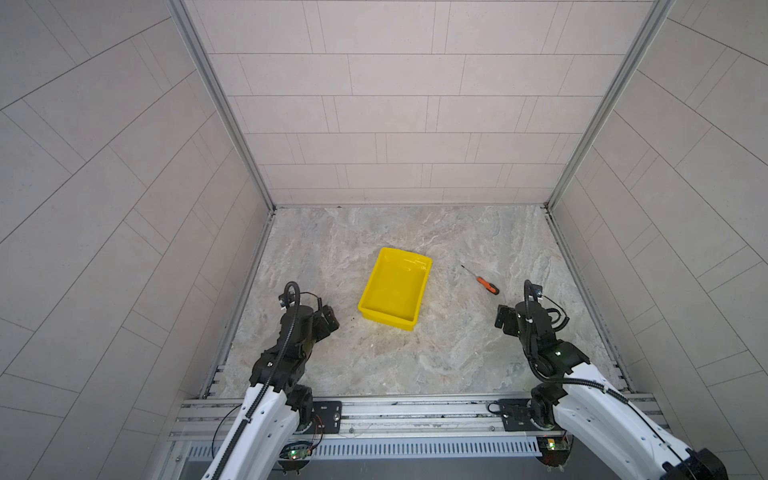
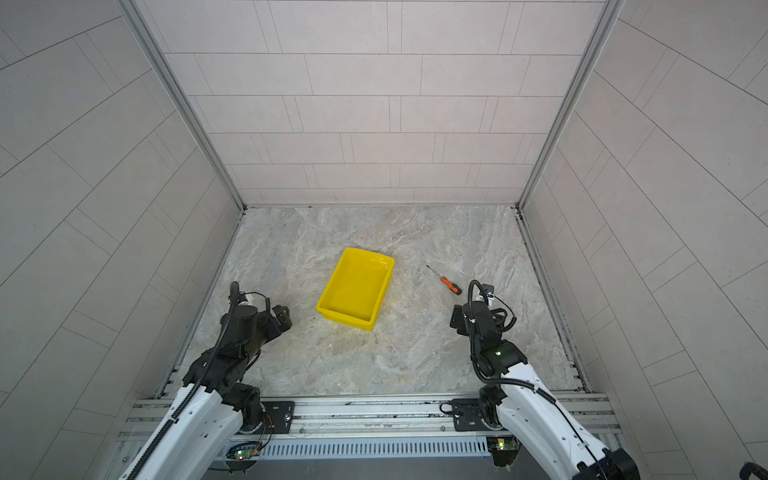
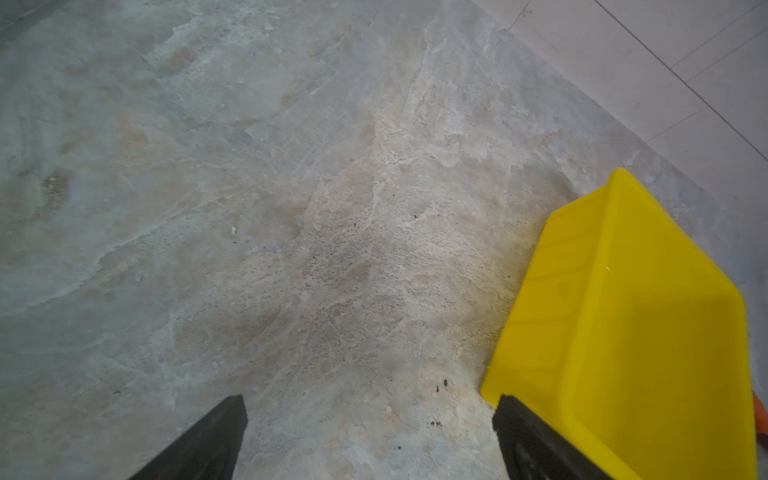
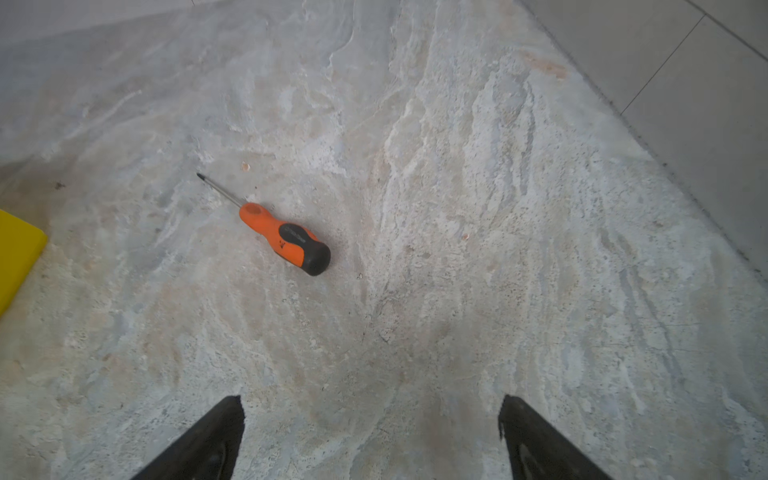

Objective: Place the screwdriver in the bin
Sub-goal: 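Raise both arms and move the right gripper toward the orange screwdriver, then lower the open right gripper over the screwdriver handle and close it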

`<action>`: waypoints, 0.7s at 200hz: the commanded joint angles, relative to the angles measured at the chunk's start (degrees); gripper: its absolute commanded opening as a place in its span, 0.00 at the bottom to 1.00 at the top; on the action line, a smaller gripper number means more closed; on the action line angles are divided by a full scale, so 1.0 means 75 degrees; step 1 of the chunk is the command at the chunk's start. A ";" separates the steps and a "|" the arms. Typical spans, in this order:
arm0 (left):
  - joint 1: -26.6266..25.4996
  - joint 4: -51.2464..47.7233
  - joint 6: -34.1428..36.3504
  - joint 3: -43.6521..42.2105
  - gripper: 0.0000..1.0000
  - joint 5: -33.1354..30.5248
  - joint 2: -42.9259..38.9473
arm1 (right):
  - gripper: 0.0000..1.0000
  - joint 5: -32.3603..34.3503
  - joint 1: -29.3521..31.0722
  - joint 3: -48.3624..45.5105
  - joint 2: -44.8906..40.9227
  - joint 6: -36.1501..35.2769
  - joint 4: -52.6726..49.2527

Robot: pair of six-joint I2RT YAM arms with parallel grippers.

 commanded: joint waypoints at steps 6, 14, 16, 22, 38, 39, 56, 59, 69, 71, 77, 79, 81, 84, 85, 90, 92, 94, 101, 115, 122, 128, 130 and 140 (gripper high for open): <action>0.0045 -0.0417 -0.0066 0.0090 1.00 -0.0201 -0.0198 | 0.95 -0.0140 0.0263 0.0480 0.1029 -0.0119 0.0244; 0.0046 -0.0362 0.0138 0.0079 1.00 0.0037 -0.0268 | 0.95 -0.0136 0.0356 0.0616 0.1370 -0.0182 0.0246; 0.0046 -0.0366 0.0159 0.0075 1.00 0.0049 -0.0287 | 0.95 -0.0127 0.0378 0.0645 0.1461 -0.0195 0.0249; 0.0047 -0.0419 0.0171 0.0085 1.00 -0.0012 -0.0318 | 0.95 -0.0144 0.0412 0.0754 0.1694 -0.0232 0.0257; 0.0045 -0.0334 0.0239 0.0020 1.00 0.0070 -0.0379 | 0.97 -0.0397 0.0402 0.1072 0.2291 -0.0386 0.0205; 0.0041 -0.0306 0.0255 0.0006 1.00 0.0102 -0.0379 | 0.97 -0.0413 0.0402 0.1100 0.2319 -0.0394 0.0198; 0.0036 0.0023 0.0555 -0.0102 1.00 0.0676 -0.0323 | 0.98 -0.0761 0.0390 0.1731 0.2872 -0.0550 -0.0025; 0.0037 0.0027 0.0573 -0.0108 1.00 0.0689 -0.0320 | 0.99 -0.0792 0.0390 0.1848 0.2964 -0.0554 -0.0074; 0.0038 0.0008 0.0578 -0.0109 1.00 0.0637 -0.0318 | 1.00 -0.0806 0.0368 0.2274 0.3322 -0.0597 -0.0196; 0.0038 -0.0004 0.0570 -0.0098 1.00 0.0618 -0.0320 | 1.00 -0.0798 0.0358 0.2348 0.3407 -0.0615 -0.0210; 0.0037 -0.0019 0.0555 -0.0101 1.00 0.0571 -0.0332 | 1.00 -0.0738 0.0316 0.2697 0.3692 -0.0658 -0.0315; 0.0037 -0.0026 0.0553 -0.0102 1.00 0.0566 -0.0344 | 1.00 -0.0717 0.0286 0.2800 0.3778 -0.0666 -0.0366; 0.0038 -0.0021 0.0553 -0.0102 1.00 0.0559 -0.0359 | 1.00 -0.0712 0.0261 0.2922 0.3873 -0.0688 -0.0434; 0.0032 -0.0030 0.0547 -0.0111 1.00 0.0564 -0.0375 | 1.00 -0.0723 0.0199 0.3085 0.4041 -0.0711 -0.0536; 0.0035 -0.0031 0.0544 -0.0118 1.00 0.0566 -0.0377 | 1.00 -0.0746 0.0177 0.3143 0.4114 -0.0721 -0.0588; 0.0038 -0.0031 0.0535 -0.0124 1.00 0.0567 -0.0414 | 1.00 -0.0879 0.0044 0.3435 0.4404 -0.0749 -0.0794; 0.0032 -0.0032 0.0536 -0.0131 1.00 0.0568 -0.0432 | 1.00 -0.0913 -0.0010 0.3561 0.4507 -0.0732 -0.0901; 0.0036 -0.0032 0.0531 -0.0136 1.00 0.0571 -0.0451 | 1.00 -0.0974 -0.0068 0.3684 0.4635 -0.0711 -0.1010; 0.0038 -0.0048 0.0510 -0.0159 1.00 0.0568 -0.0531 | 1.00 -0.1209 -0.0255 0.4123 0.5034 -0.0705 -0.1415; 0.0036 -0.0046 0.0506 -0.0208 1.00 0.0557 -0.0685 | 1.00 -0.1962 -0.0682 0.5045 0.5750 -0.0691 -0.2353; 0.0038 -0.0044 0.0494 -0.0230 1.00 0.0534 -0.0756 | 0.98 -0.2272 -0.0842 0.5440 0.6066 -0.0709 -0.2704; 0.0038 -0.0049 0.0482 -0.0253 1.00 0.0523 -0.0812 | 0.97 -0.2483 -0.0952 0.5677 0.6297 -0.0777 -0.2889; 0.0038 -0.0051 0.0488 -0.0254 0.99 0.0522 -0.0821 | 0.96 -0.2548 -0.0980 0.5745 0.6375 -0.0810 -0.2940; 0.0032 -0.0070 0.0459 -0.0255 0.99 0.0499 -0.0905 | 0.87 -0.2809 -0.1109 0.6095 0.6691 -0.0955 -0.3204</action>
